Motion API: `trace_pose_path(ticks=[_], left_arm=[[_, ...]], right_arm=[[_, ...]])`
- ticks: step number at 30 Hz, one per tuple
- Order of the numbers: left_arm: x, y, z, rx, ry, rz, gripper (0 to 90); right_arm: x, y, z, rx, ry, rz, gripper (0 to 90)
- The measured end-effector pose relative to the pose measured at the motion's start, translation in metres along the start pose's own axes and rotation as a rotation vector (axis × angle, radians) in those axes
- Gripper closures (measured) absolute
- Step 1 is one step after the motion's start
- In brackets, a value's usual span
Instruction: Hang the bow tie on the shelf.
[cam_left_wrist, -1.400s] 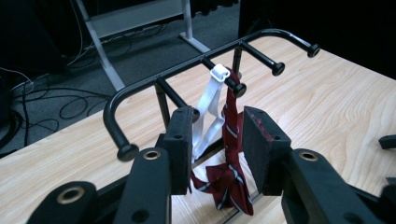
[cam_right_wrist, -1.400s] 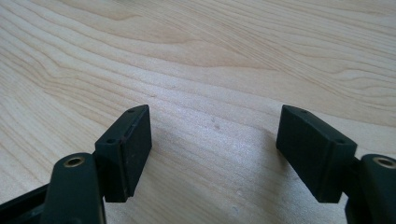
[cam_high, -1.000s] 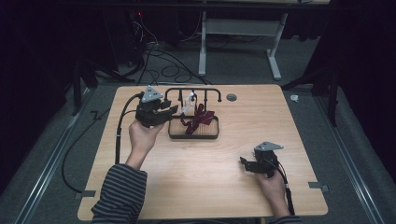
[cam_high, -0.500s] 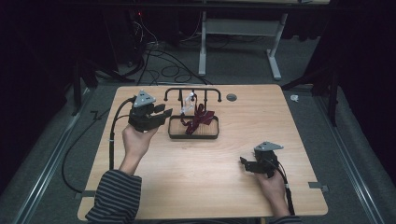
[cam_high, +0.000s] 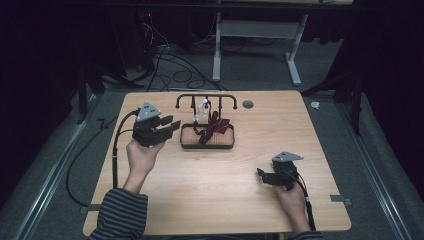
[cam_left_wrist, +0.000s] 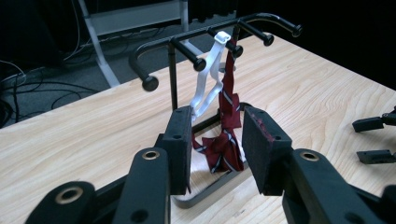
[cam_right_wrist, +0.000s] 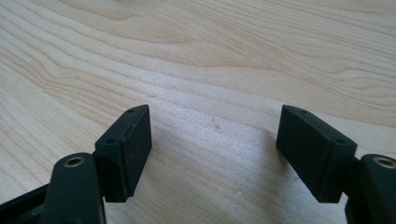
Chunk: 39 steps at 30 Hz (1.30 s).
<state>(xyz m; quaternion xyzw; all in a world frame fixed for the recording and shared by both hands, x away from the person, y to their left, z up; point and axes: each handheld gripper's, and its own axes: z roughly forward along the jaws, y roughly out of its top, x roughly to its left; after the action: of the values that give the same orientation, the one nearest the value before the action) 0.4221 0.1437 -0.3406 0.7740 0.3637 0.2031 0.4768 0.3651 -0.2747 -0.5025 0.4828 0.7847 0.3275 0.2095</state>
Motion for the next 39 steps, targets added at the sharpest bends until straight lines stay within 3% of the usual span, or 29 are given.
trace_pose_path(ticks=[12,39], left_arm=[[0.004,-0.011,-0.017,-0.008,0.012,-0.008,63.5],[0.007,-0.039,-0.036,-0.016,0.015,-0.043,63.1]], right_arm=[[0.0,0.0,0.0,0.002,0.001,0.0,27.9],[0.0,0.0,0.0,0.002,0.001,-0.001,28.0]])
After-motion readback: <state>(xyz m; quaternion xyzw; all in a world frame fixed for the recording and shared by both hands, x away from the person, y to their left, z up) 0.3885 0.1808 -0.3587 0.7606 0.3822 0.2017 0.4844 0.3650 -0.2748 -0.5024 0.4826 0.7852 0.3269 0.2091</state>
